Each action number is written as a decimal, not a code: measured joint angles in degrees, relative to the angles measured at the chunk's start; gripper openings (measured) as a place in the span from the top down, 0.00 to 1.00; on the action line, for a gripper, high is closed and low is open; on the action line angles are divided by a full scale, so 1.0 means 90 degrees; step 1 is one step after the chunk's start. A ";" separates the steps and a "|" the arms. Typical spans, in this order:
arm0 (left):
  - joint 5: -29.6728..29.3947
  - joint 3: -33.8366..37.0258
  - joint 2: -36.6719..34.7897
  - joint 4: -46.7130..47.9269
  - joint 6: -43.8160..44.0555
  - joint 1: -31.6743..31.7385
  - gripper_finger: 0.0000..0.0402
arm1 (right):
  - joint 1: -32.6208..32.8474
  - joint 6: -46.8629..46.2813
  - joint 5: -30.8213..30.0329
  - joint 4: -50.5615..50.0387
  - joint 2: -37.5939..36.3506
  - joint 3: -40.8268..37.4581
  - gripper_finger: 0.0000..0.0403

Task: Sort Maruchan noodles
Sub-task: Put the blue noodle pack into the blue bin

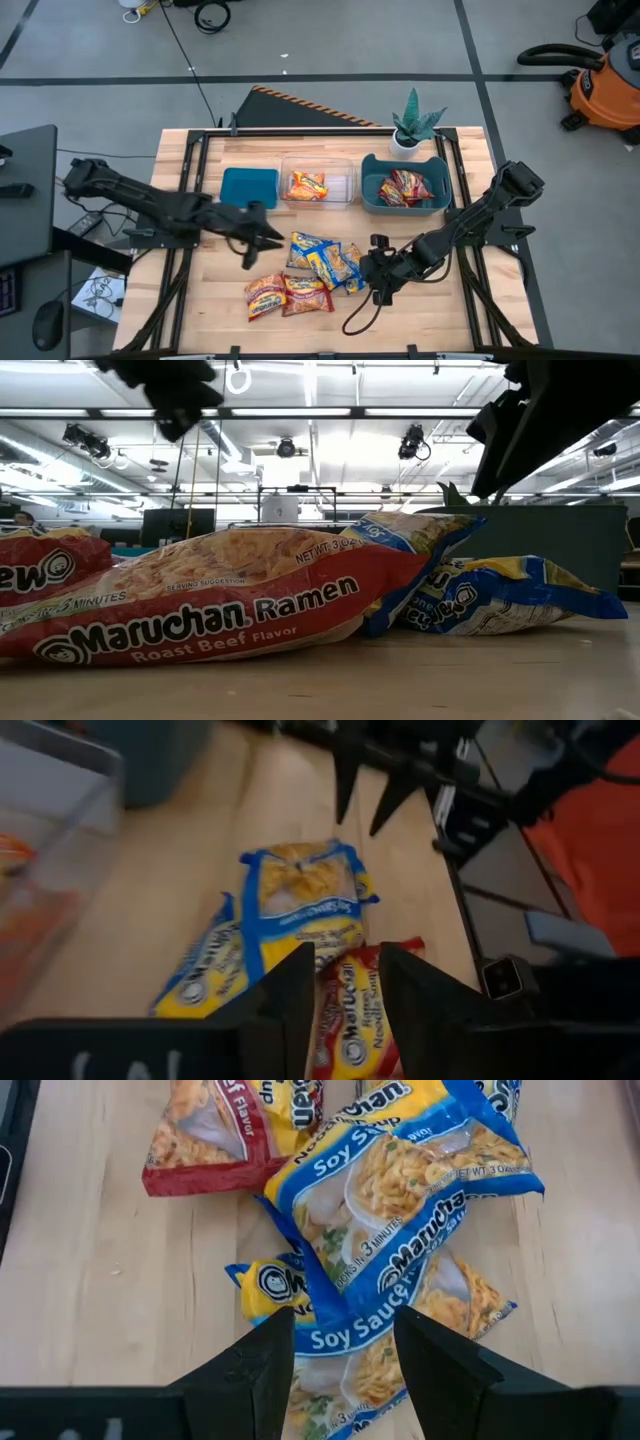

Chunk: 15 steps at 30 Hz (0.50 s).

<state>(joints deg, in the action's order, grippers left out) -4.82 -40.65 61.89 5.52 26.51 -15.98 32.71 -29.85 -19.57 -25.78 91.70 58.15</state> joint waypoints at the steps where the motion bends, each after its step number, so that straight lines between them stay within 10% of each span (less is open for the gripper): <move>1: 0.0139 -0.0176 0.0283 -0.0007 -0.0012 0.0064 0.69 | 0.0007 -0.0004 0.0000 0.0002 0.0000 0.0000 0.56; 15: 0.1447 -0.1981 0.3471 -0.0097 -0.1163 0.0982 0.60 | 0.0104 0.0537 -0.0393 -0.0043 0.0000 0.0000 0.56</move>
<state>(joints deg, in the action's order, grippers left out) 8.20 -58.47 93.13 4.65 16.04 -7.15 33.65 -25.02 -23.11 -26.17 91.70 58.15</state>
